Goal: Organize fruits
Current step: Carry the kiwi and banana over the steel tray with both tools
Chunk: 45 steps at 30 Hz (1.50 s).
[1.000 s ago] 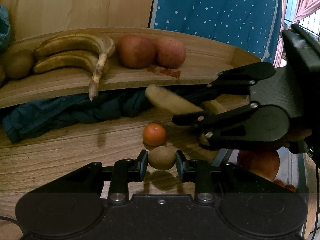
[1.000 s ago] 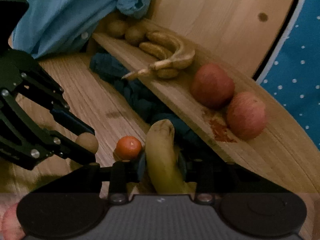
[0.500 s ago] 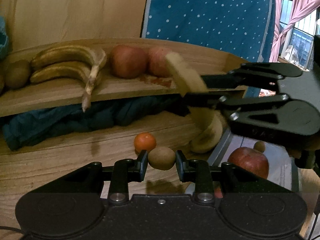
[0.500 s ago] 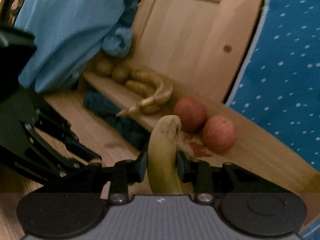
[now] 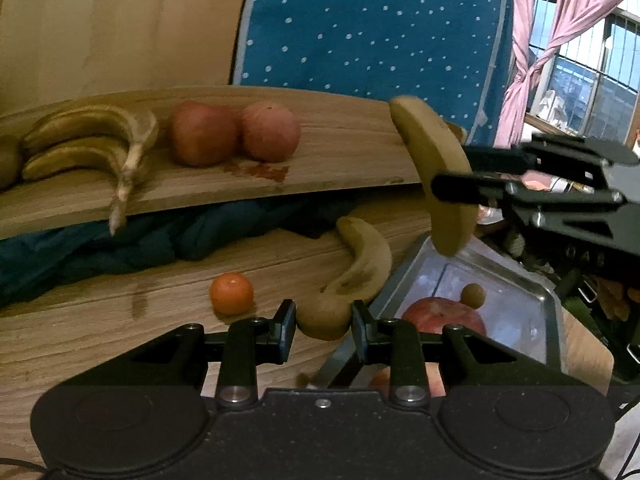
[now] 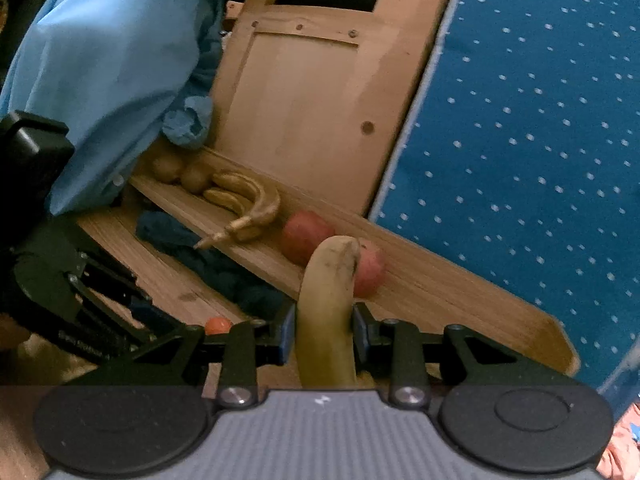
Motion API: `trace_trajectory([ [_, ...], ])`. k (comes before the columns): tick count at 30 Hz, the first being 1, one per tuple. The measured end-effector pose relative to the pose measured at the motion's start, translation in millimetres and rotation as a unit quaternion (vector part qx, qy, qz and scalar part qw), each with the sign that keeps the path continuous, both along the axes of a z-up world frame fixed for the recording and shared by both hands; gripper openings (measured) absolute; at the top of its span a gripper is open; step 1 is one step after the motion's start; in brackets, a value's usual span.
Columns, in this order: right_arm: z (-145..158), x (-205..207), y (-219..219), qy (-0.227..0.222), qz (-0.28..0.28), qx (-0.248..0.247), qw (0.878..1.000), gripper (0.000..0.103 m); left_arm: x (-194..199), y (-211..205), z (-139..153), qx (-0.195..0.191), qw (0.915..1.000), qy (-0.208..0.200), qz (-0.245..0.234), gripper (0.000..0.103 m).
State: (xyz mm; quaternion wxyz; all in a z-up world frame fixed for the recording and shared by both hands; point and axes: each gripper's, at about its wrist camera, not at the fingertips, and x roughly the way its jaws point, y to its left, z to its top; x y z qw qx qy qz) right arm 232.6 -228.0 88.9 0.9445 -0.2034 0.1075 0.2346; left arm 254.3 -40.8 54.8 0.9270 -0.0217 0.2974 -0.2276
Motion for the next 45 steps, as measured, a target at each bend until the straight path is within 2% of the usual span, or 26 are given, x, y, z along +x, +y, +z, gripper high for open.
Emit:
trace_trajectory([
  [13, -24.3, -19.4, -26.4, 0.048, -0.043, 0.011, 0.998, 0.034, -18.4, -28.5, 11.3, -0.004, 0.9985, -0.019, -0.052, 0.032],
  [17, -30.2, -19.5, -25.8, 0.06, -0.036, 0.011, 0.998, 0.033, -32.6, -35.7, 14.6, 0.0, 0.9969, -0.027, -0.073, 0.032],
  [27, -33.4, -19.0, -18.8, 0.057, -0.023, 0.004, 0.998, 0.033, -61.4, -53.7, 6.1, 0.023, 0.9921, -0.027, -0.121, 0.032],
  [38, -34.5, -23.2, -18.3, 0.055, -0.023, -0.005, 0.998, 0.033, -67.5, -64.5, -0.5, 0.046, 0.9904, -0.031, -0.127, 0.032],
  [45, -34.6, -23.5, -18.7, 0.055, -0.023, -0.005, 0.998, 0.033, -68.0, -64.5, -1.0, 0.047, 0.9902, -0.032, -0.127, 0.033],
])
